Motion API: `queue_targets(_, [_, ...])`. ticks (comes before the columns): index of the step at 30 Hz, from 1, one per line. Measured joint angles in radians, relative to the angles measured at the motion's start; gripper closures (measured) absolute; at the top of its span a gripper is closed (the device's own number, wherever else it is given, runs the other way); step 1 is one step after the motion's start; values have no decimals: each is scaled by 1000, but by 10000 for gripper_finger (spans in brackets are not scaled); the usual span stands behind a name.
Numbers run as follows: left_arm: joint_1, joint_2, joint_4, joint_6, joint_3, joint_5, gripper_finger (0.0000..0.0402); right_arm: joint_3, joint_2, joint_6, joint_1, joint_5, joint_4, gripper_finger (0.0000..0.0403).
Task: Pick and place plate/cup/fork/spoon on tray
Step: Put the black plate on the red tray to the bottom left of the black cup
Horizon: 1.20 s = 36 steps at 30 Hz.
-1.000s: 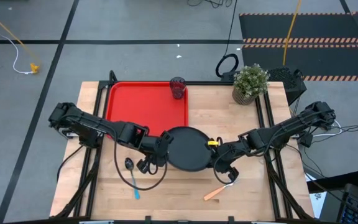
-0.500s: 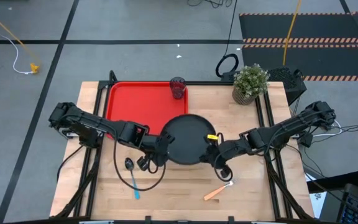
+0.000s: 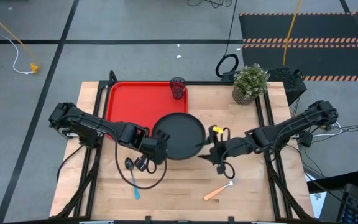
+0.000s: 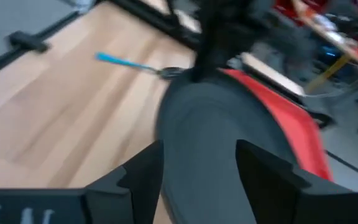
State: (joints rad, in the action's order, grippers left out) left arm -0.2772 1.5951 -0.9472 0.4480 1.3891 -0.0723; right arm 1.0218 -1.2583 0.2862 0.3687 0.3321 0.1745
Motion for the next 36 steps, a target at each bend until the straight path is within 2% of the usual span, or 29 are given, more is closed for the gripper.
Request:
queue_targets(4, [-12,0,-38,-72,-6,-31,394,0,49,-40,6,66,4,207])
queue_targets(13, [-38,0,-179,-300,-6,-172,394,0,135,-95,7,62,32,207])
queue_targets(20, [-38,0,-201,-442,-12,-275,393,0,138,-112,8,60,18,207])
queue_targets(24, [-26,-4,-202,-524,-68,-296,395,0,137,-118,9,60,18,206])
queue_targets(30, [26,-8,-114,-599,-204,-296,393,0,137,-113,13,60,18,206])
queue_targets(36, [99,-9,34,-557,-305,-284,394,0,137,-111,13,60,17,206])
